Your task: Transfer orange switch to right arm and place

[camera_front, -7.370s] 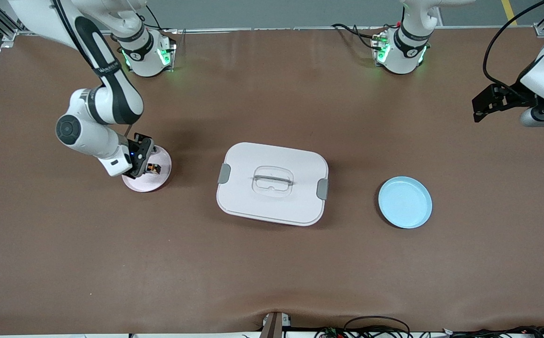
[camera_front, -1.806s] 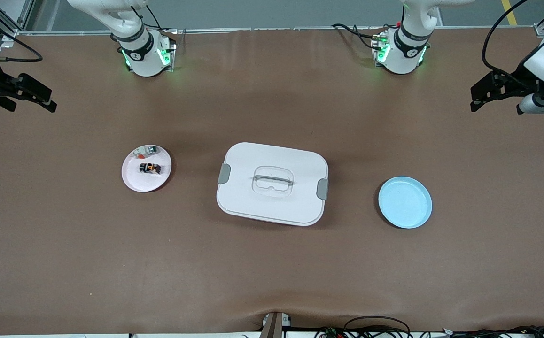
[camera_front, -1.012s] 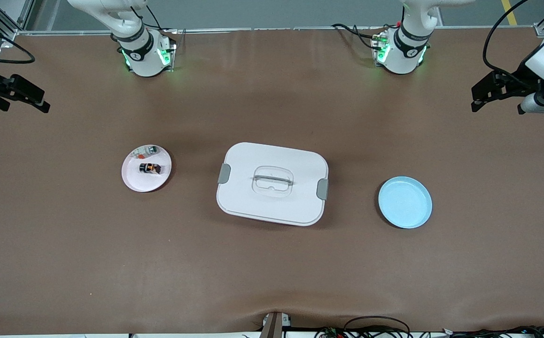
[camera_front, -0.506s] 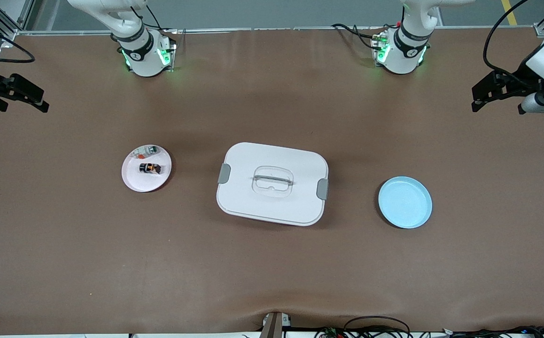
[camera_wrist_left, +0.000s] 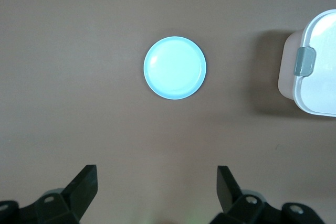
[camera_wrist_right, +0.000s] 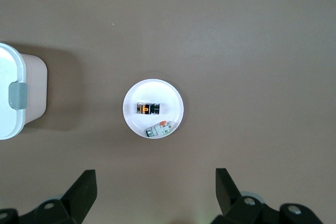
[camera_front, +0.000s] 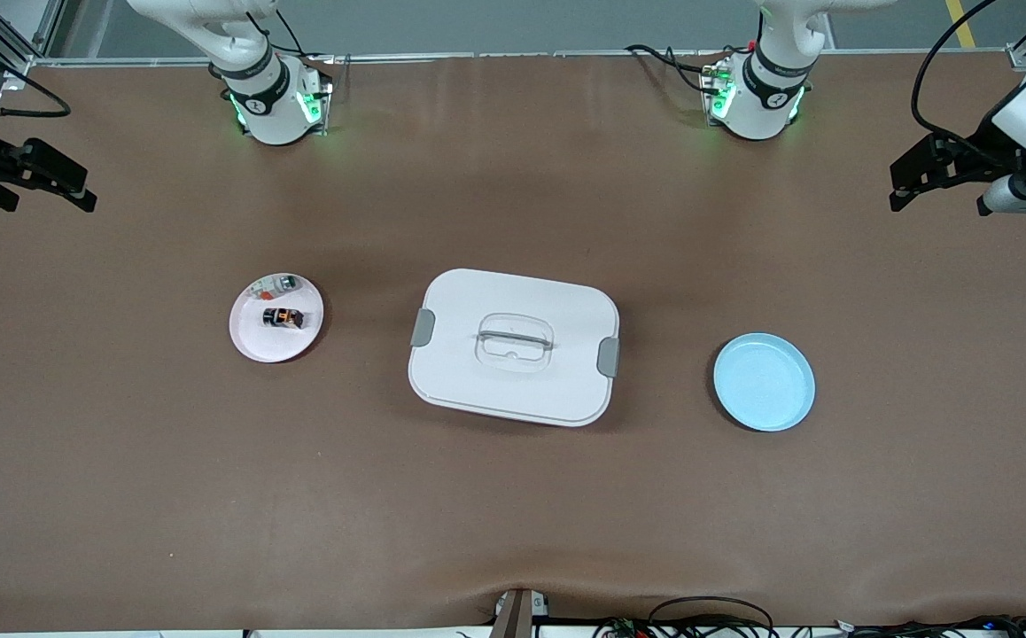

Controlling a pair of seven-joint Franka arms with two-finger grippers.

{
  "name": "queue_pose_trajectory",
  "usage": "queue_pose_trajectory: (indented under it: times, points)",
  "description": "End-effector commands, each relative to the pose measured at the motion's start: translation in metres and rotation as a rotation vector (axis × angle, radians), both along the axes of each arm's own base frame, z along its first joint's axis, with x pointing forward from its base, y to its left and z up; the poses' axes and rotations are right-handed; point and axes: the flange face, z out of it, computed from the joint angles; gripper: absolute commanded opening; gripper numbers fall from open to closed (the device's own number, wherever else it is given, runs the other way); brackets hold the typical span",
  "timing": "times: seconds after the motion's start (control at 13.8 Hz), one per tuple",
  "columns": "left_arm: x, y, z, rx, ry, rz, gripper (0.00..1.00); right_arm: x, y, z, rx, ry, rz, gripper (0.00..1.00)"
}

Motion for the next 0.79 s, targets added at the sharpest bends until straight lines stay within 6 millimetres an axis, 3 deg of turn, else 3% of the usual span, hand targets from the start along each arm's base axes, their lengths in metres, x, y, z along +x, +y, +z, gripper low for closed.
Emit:
queue_pose_trajectory:
  times: [0.0, 0.72]
  points:
    - [-0.0034, 0.0011, 0.0059, -0.019, -0.012, -0.007, 1.00, -0.0036, -0.0006, 0.0042, -0.015, -0.010, 0.009, 1.00]
    - [-0.0030, 0.0004, 0.0072, -0.026, -0.014, 0.011, 1.00, -0.0034, 0.0007, 0.0044, -0.003, -0.012, 0.007, 1.00]
